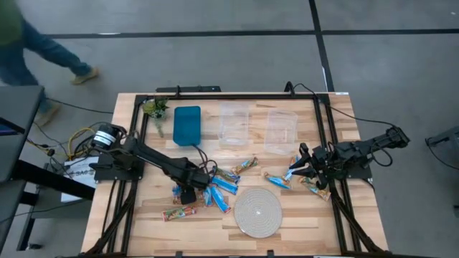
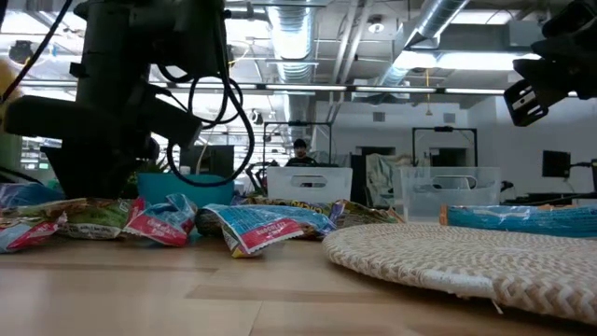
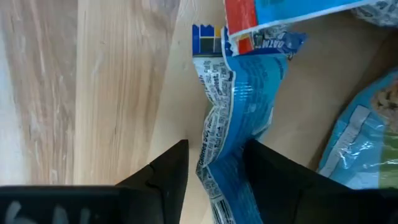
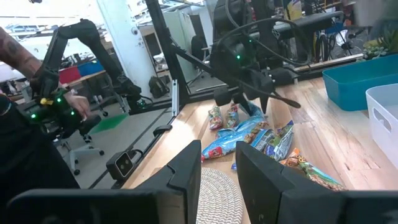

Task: Pick and place Granola Bars by type
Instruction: Put the blue granola bar into the blue bin

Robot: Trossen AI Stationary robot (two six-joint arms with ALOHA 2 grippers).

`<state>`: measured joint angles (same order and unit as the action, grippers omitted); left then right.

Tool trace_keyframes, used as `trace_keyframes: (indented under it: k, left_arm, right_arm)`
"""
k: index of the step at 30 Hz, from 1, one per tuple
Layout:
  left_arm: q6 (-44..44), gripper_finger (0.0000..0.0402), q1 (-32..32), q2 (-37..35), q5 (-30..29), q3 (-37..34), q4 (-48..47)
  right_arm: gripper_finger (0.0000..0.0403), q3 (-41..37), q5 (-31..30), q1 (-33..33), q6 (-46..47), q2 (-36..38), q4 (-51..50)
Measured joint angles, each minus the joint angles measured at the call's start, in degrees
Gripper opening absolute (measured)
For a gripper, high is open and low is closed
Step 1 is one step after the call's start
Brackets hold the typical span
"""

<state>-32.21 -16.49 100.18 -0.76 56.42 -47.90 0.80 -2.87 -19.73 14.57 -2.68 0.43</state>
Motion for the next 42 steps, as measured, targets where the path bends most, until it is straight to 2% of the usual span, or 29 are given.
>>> trace_keyframes:
  k: [5, 9, 11, 18, 21, 24, 28, 33, 39, 42]
  left_arm:
    - [-1.84, 0.0085, -0.53, -1.65, 0.65, -0.07, -0.13]
    - [-5.28, 0.0022, -0.57, -7.20, -0.37, -0.09, -0.29]
    - [-7.84, 0.0008, -0.42, -11.01, -2.86, -0.09, -0.46]
    - [-17.05, 0.0023, 3.44, -23.88, -19.68, -0.07, -3.66]
    - [-18.01, 0.0017, 7.79, -27.57, -26.63, -0.07, -4.29]
    - [-17.14, 0.0008, 13.66, -29.73, -30.28, -0.07, -3.99]
    - [-14.23, 0.0005, 21.74, -30.12, -30.99, -0.07, -3.67]
    - [-10.91, 0.0026, 28.47, -29.74, -29.67, -0.07, -2.17]
    - [-5.79, 0.0073, 31.96, -29.75, -29.26, -0.07, 1.64]
    - [-4.87, 0.0109, 33.22, -29.75, -26.31, -0.07, 3.76]
  right_arm:
    - [0.0092, 0.00, -0.02, -0.01, -0.01, 0.01, 0.00]
    - [0.0092, 0.00, -0.01, -0.01, -0.01, 0.00, 0.00]
    - [0.0092, 0.00, 0.00, 0.01, -0.01, 0.00, 0.00]
    - [0.0092, 0.00, -0.02, -0.01, -0.01, 0.00, 0.00]
    - [0.0092, 0.00, 0.00, 0.00, -0.01, 0.00, 0.00]
    - [0.0092, 0.00, -0.02, 0.00, -0.01, 0.00, 0.00]
    - [0.0092, 0.00, 0.00, 0.01, -0.01, 0.00, 0.00]
    - [0.0092, 0.00, 0.00, -0.02, 0.00, 0.00, 0.00]
    - [0.0092, 0.00, -0.02, -0.01, -0.01, 0.00, 0.00]
    - [0.0092, 0.00, -0.02, -0.02, -0.01, 0.02, 0.00]
